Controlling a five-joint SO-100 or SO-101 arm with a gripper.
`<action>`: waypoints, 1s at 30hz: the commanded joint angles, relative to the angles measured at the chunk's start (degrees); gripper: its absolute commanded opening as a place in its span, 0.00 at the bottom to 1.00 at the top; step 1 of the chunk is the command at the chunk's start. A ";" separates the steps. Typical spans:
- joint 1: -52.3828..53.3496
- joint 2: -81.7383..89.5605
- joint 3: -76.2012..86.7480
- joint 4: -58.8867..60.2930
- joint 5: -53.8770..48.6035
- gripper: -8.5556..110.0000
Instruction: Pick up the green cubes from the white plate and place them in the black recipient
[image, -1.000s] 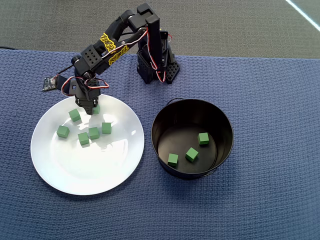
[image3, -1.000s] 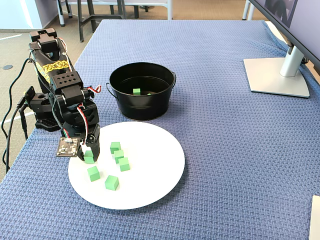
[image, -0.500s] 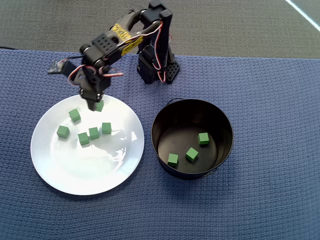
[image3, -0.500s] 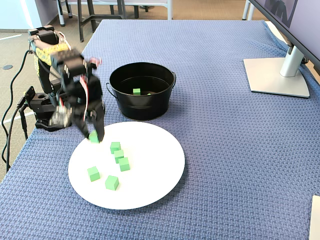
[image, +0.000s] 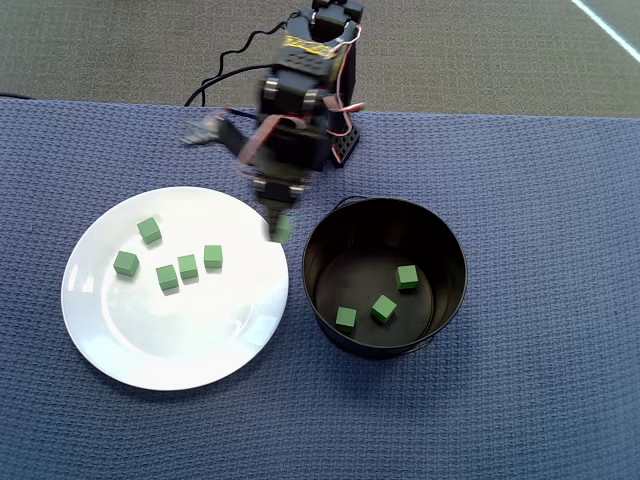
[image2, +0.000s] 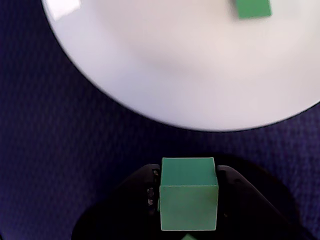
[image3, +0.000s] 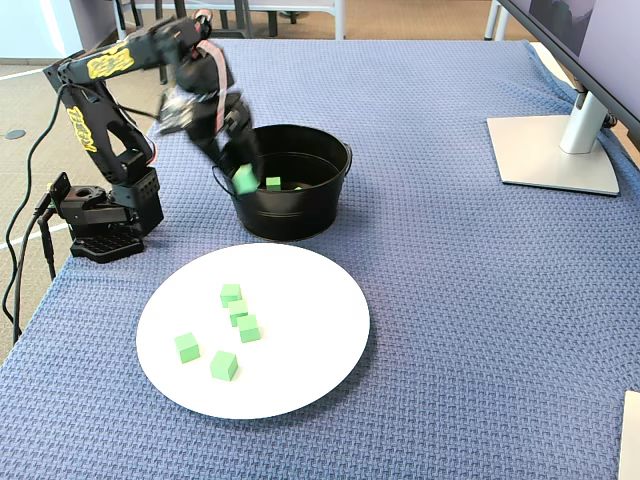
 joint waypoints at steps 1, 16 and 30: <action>-11.87 2.99 -5.63 2.64 6.77 0.07; -21.36 1.93 -1.93 -0.97 4.66 0.39; 8.17 4.48 -2.02 0.62 -22.59 0.36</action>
